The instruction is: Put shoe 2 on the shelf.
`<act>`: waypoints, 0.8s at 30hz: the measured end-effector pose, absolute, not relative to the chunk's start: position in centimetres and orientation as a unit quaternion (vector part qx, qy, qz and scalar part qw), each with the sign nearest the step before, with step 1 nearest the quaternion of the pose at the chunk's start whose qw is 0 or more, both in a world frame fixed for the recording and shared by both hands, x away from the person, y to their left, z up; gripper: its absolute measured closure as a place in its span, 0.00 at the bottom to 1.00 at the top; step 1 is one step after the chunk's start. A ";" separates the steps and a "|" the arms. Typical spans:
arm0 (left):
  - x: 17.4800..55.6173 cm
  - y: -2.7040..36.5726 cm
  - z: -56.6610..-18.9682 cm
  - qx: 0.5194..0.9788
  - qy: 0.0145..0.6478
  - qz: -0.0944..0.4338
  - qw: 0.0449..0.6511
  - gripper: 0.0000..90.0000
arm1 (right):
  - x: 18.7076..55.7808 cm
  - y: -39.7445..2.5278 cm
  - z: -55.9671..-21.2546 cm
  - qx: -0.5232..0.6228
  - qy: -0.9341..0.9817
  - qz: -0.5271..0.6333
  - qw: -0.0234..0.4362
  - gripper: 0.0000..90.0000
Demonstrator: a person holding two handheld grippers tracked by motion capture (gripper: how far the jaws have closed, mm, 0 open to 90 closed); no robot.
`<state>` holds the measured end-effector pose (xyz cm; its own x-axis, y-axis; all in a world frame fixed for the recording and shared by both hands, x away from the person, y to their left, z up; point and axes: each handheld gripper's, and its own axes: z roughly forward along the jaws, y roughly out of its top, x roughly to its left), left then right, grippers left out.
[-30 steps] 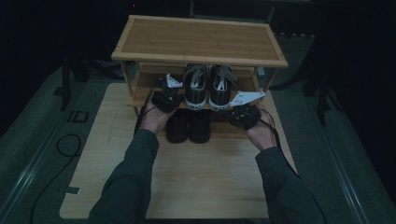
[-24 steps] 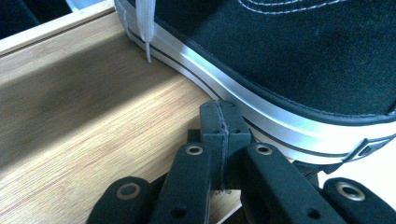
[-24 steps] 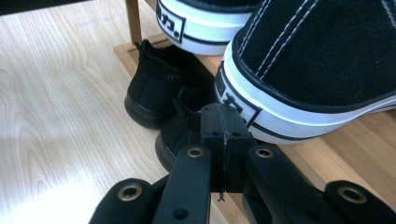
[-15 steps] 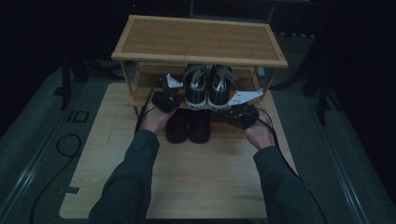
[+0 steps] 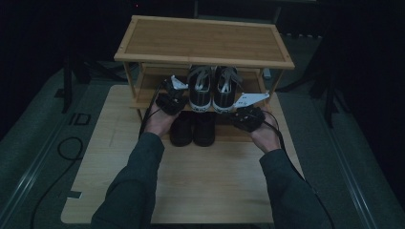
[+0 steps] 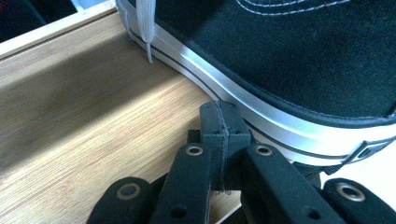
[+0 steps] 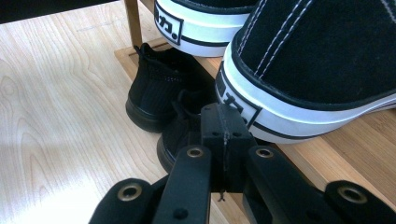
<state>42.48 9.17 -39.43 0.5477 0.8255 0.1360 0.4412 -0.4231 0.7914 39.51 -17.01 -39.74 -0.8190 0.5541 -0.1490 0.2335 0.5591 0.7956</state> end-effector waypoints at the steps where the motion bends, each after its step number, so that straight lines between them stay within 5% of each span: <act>1: 42.5 9.1 -39.4 0.801 0.396 0.262 0.365 1.00 | 39.5 -17.0 -39.8 0.227 0.861 0.410 0.197 1.00; 24: 42.8 9.5 -39.4 0.799 0.403 0.271 0.355 1.00 | 38.9 -18.7 -41.0 0.225 0.872 0.394 0.183 1.00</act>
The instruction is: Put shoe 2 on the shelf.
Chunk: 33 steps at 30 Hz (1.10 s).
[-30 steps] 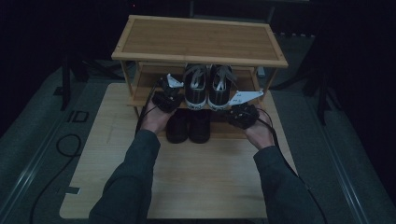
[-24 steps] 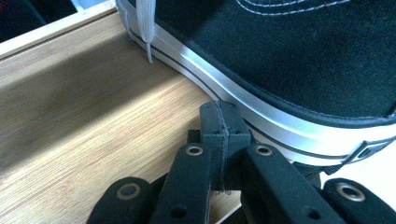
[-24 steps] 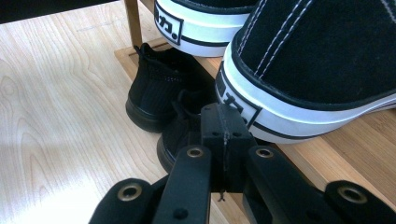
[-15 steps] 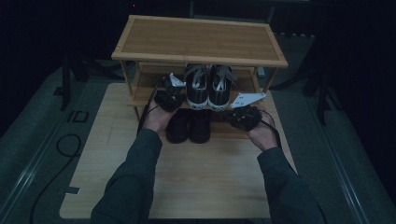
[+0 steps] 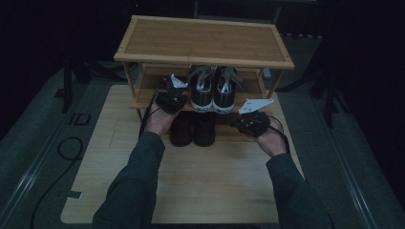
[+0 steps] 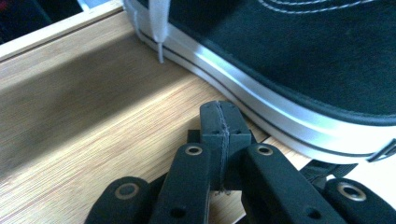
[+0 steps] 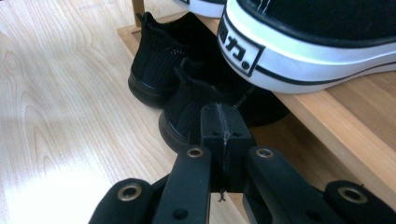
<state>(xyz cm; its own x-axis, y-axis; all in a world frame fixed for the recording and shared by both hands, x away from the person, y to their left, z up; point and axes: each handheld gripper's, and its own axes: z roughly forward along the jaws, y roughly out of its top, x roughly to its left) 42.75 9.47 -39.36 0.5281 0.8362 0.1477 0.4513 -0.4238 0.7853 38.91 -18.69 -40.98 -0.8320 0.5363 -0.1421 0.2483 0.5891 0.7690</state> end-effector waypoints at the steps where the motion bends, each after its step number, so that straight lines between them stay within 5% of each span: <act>1: 42.7 9.7 -39.3 0.798 0.404 0.272 0.354 1.00 | 38.9 -18.7 -41.1 0.225 0.873 0.393 0.183 1.00; 33: 42.1 13.1 -38.5 0.787 0.411 0.287 0.359 0.92 | 38.9 -20.7 -44.4 0.262 0.878 0.361 0.171 0.96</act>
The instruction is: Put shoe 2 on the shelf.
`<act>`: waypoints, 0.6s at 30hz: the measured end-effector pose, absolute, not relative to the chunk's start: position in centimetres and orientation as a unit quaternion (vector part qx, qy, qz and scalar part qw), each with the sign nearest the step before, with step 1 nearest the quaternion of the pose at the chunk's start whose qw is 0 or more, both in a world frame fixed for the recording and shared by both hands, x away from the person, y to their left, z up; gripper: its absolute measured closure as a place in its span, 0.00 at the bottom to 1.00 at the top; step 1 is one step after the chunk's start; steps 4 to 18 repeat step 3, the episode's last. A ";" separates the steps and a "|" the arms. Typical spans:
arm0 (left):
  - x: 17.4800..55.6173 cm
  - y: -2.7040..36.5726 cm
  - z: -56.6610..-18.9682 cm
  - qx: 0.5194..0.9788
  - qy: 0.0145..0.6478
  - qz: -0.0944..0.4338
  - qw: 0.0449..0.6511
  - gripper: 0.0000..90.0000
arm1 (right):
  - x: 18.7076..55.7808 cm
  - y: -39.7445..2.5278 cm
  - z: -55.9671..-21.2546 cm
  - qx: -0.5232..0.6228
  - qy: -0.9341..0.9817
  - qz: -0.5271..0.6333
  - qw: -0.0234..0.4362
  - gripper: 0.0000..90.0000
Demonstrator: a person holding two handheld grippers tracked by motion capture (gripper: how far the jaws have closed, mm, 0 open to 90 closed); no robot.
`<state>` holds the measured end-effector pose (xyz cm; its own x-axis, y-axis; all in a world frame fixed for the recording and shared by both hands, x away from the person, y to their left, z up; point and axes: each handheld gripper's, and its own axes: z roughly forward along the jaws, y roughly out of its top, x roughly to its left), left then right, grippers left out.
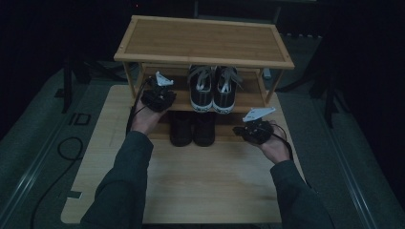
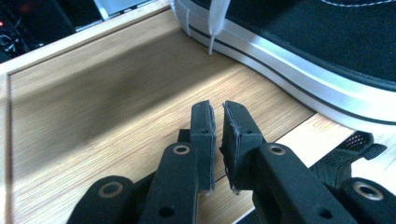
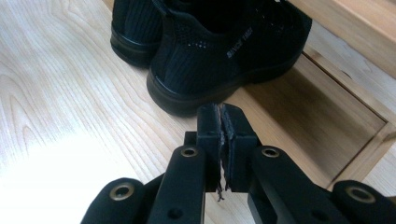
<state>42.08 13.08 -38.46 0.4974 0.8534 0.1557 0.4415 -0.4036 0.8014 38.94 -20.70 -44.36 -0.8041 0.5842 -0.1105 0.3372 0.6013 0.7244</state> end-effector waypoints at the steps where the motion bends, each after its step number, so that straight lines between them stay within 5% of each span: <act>1: 42.0 13.2 -38.4 0.787 0.411 0.287 0.361 0.92 | 39.0 -20.8 -44.4 0.262 0.878 0.362 0.171 0.96; 18: 42.0 13.3 -38.4 0.786 0.410 0.287 0.362 0.91 | 39.0 -20.9 -44.5 0.264 0.878 0.361 0.171 0.96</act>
